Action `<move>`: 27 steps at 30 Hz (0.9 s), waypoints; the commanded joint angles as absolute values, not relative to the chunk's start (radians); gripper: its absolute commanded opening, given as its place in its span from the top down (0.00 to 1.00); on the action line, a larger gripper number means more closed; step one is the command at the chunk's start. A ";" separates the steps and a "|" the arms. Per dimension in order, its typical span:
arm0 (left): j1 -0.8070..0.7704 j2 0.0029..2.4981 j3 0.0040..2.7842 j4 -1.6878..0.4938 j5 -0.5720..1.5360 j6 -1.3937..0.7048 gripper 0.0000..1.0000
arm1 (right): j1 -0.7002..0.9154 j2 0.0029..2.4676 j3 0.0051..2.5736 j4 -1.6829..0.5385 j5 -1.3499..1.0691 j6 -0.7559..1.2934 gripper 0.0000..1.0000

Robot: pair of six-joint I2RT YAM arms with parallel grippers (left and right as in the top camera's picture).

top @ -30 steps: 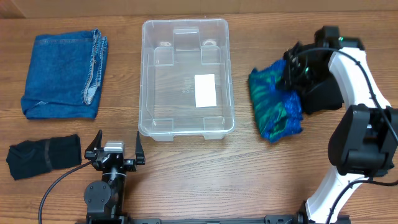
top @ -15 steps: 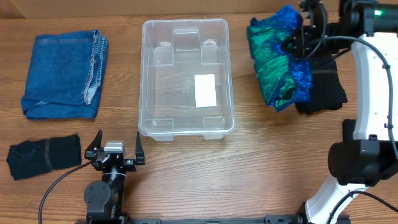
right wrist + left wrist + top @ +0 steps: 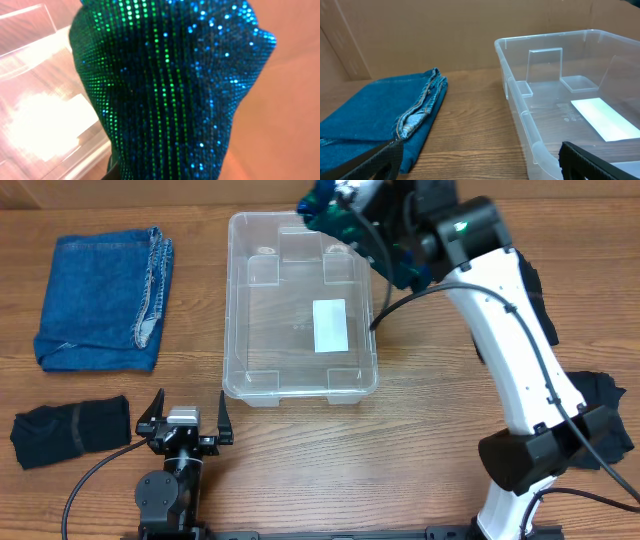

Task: Pack container
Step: 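Lift the blue-green cloth and carry it into the clear bin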

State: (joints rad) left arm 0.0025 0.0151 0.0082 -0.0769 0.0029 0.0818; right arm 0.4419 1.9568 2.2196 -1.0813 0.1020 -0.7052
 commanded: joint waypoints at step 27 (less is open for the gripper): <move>0.009 0.005 0.005 -0.075 -0.007 0.090 0.00 | 0.583 2.220 2.254 -0.663 0.023 -1.269 0.96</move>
State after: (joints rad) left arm 0.0025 0.0151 0.0082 -0.0765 0.0029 0.0818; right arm 0.5777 2.1880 2.2250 -0.7113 0.0513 -1.2465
